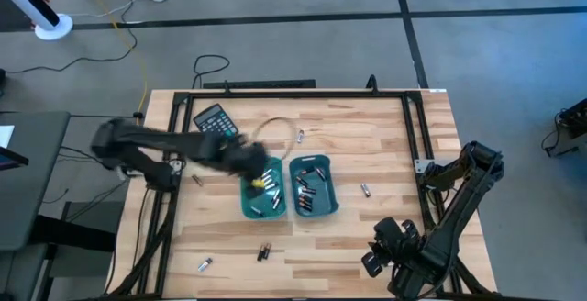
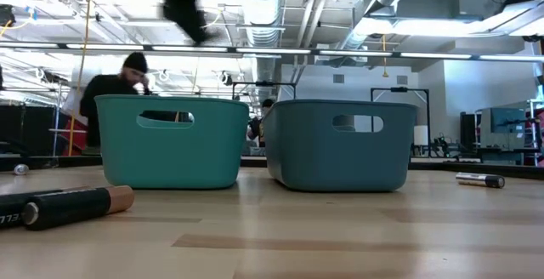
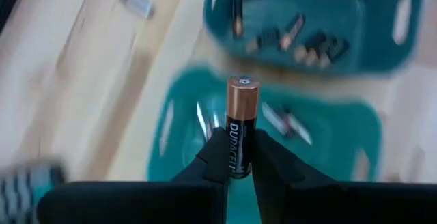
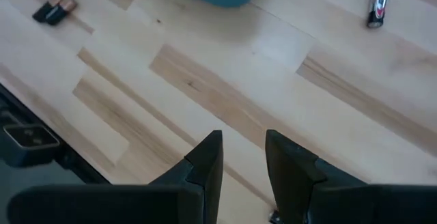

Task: Sort batteries
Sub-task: Put the black battery into the blue bin

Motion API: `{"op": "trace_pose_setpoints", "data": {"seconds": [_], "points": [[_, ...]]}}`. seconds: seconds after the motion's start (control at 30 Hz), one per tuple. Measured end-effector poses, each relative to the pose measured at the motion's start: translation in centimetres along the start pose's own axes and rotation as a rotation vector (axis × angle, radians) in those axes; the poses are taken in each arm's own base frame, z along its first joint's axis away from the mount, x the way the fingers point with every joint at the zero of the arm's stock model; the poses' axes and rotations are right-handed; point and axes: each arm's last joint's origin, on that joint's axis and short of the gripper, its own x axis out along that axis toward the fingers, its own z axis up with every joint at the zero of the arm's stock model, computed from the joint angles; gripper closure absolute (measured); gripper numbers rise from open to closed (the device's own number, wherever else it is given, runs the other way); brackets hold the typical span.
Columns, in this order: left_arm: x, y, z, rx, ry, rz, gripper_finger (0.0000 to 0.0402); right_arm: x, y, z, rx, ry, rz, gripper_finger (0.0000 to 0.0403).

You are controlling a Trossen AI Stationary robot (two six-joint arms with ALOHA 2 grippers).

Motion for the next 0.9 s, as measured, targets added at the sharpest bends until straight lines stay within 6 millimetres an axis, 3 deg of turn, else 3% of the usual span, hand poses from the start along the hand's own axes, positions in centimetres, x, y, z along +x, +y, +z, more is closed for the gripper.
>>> {"op": "trace_pose_setpoints", "data": {"seconds": [0.2,0.37,0.63,0.9], "points": [[7.2,-0.1,6.6,0.149,-0.006,-0.068,0.037,0.0,0.0,0.0,0.094,0.0,0.002,0.0276],[12.0,-1.0,9.6,0.22,0.036,-0.14,0.037,0.0,0.0,0.0,0.138,0.001,0.003,0.0276],[18.5,-2.7,9.4,0.245,0.164,-0.181,0.037,0.0,0.0,0.0,0.16,0.0,0.003,0.0276],[20.8,-2.9,8.3,0.25,0.245,-0.172,0.037,0.0,0.0,0.0,0.16,0.0,0.002,0.0276]]}}
